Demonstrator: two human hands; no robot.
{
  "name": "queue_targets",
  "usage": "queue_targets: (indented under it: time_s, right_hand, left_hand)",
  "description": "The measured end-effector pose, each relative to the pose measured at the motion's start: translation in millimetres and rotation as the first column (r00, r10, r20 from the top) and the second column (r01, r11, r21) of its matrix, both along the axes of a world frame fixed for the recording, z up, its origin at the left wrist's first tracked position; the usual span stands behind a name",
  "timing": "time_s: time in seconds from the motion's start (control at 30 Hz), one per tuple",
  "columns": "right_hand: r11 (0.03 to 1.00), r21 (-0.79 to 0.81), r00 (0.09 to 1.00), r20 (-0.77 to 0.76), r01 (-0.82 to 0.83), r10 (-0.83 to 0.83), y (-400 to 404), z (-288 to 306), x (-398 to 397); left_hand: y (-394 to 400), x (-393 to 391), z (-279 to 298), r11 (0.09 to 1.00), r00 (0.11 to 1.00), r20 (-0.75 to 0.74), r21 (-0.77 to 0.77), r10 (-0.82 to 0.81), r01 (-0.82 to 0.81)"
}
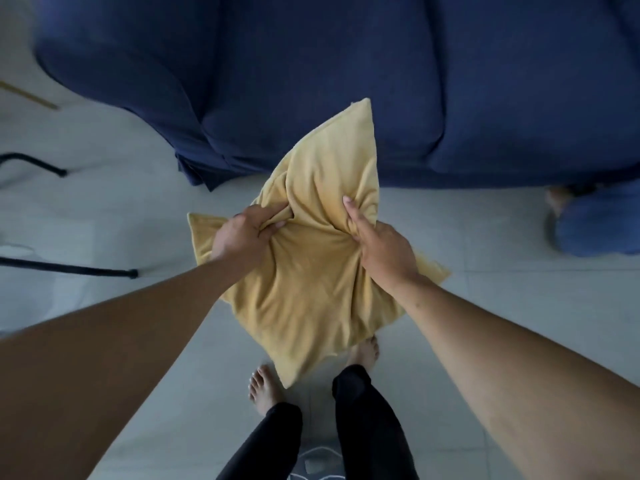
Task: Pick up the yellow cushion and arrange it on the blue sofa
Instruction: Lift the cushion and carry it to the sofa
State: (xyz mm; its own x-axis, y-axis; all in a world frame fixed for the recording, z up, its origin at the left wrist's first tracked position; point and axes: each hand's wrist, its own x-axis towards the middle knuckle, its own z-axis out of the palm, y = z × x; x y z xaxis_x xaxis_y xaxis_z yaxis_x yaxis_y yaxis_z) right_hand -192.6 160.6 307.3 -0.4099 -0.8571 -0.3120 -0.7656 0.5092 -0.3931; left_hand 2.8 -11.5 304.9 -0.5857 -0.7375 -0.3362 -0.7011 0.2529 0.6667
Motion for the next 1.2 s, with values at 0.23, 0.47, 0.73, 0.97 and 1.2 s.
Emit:
queue_targets:
  time_s: [0.23, 0.47, 0.73, 0.97, 1.2]
  right_hand:
    - [0.976, -0.188, 0.988, -0.088, 0.110, -0.129, -28, 230, 8]
    - [0.915, -0.367, 0.954, -0.172, 0.168, -0.244, -60, 367, -6]
    - [0.834, -0.486, 0.922, -0.130, 0.262, -0.365, -113, 415, -61]
    - [0.809, -0.520, 0.932, -0.064, 0.273, -0.356, -204, 400, -143]
    - [0.810, -0.512, 0.944, 0.005, 0.286, -0.330, -303, 381, -220]
  left_hand:
    - [-40, -9, 226, 0.973, 0.988, -0.124, -0.223, -0.092, 0.062]
    - [-82, -39, 373, 0.898, 0.952, -0.216, -0.427, -0.217, 0.108]
    - [-135, -107, 439, 0.793, 0.924, -0.246, -0.603, -0.291, 0.089]
    - [-220, -187, 439, 0.810, 0.931, -0.258, -0.583, -0.260, 0.065]
    - [-322, -265, 427, 0.822, 0.937, -0.270, -0.568, -0.221, 0.031]
